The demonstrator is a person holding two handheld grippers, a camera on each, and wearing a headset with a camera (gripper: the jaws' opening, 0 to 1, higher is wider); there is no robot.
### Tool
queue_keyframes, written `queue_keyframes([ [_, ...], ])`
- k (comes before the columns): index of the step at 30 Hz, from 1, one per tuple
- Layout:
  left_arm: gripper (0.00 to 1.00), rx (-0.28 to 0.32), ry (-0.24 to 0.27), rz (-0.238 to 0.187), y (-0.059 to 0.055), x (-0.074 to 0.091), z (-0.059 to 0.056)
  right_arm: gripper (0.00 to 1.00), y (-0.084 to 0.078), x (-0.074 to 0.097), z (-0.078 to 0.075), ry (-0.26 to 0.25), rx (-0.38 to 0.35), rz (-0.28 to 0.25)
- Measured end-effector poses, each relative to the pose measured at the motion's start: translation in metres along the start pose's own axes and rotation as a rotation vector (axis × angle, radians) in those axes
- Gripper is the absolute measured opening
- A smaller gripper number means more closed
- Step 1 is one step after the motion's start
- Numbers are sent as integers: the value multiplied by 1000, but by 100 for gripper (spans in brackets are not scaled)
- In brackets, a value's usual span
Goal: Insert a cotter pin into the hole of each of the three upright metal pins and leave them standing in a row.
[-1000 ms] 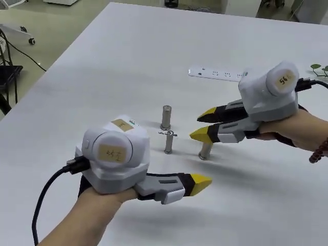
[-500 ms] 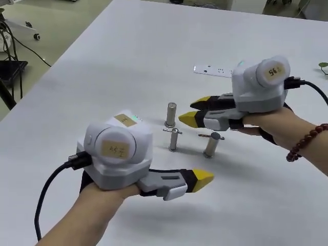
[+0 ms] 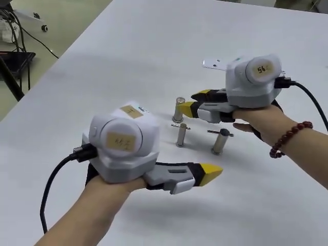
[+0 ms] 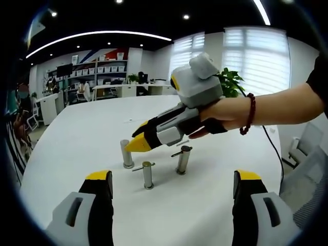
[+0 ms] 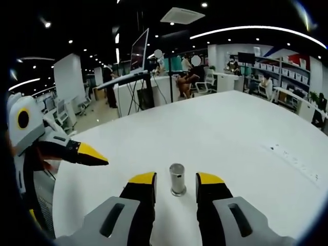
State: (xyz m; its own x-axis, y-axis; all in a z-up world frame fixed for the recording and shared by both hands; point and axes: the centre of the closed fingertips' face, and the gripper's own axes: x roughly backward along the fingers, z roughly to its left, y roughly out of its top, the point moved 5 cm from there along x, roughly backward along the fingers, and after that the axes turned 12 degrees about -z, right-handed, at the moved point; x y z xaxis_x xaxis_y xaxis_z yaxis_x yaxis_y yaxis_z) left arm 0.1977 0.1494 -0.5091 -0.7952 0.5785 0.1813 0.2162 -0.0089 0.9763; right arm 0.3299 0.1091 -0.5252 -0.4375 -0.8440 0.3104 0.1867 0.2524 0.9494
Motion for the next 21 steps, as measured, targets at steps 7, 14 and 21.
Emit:
queue_keyframes([
  [7,97,-7,-2,15,-1,0,0,22,-6,-11,-1,-19,-7,16],
  [14,96,-12,-7,29,-3,0,0,20,-8,-17,-1,-21,-6,18],
  [21,95,-25,-3,41,-4,0,0,17,-11,-21,0,-33,-34,30],
])
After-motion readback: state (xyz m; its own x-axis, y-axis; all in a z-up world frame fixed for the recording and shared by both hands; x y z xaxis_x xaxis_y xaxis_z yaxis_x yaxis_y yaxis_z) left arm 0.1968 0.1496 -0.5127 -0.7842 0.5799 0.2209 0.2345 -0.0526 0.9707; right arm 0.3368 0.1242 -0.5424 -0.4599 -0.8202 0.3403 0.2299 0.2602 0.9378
